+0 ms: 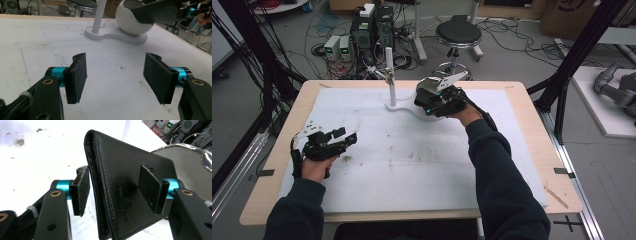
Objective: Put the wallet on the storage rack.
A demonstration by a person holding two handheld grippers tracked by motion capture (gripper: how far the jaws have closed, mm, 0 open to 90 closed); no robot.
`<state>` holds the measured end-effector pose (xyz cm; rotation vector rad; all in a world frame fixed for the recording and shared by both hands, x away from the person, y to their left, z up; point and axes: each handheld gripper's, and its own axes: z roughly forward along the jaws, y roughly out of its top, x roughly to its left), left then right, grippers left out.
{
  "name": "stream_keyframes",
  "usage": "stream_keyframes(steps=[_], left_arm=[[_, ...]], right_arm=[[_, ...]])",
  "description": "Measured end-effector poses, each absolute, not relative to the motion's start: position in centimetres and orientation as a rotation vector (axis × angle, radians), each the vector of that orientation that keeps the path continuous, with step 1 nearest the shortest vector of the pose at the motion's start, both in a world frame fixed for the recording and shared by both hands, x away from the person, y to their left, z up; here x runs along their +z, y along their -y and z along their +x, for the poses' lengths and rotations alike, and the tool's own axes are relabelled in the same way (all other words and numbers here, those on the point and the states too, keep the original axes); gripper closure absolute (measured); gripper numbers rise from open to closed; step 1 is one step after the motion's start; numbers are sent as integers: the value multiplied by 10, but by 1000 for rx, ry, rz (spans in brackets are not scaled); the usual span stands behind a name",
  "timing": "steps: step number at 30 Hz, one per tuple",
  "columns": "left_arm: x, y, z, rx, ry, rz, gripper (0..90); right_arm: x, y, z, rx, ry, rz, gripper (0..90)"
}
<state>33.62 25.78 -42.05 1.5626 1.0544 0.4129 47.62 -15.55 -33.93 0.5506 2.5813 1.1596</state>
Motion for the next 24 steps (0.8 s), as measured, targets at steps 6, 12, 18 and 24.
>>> stream_keyframes(steps=[6,12,18,24], left_arm=[[-420,-258,336,414,-1053,1564,355],[-421,-257,337,412,-1054,1567,355],[-421,-257,337,408,-1056,1566,355],[-421,-258,338,410,-1057,1561,355]], right_arm=[[-340,159,479,1210,-2606,589,479],[-327,149,464,1036,-2513,445,724],[-312,156,460,932,-2366,369,800],[-298,156,466,838,-2293,385,810]])
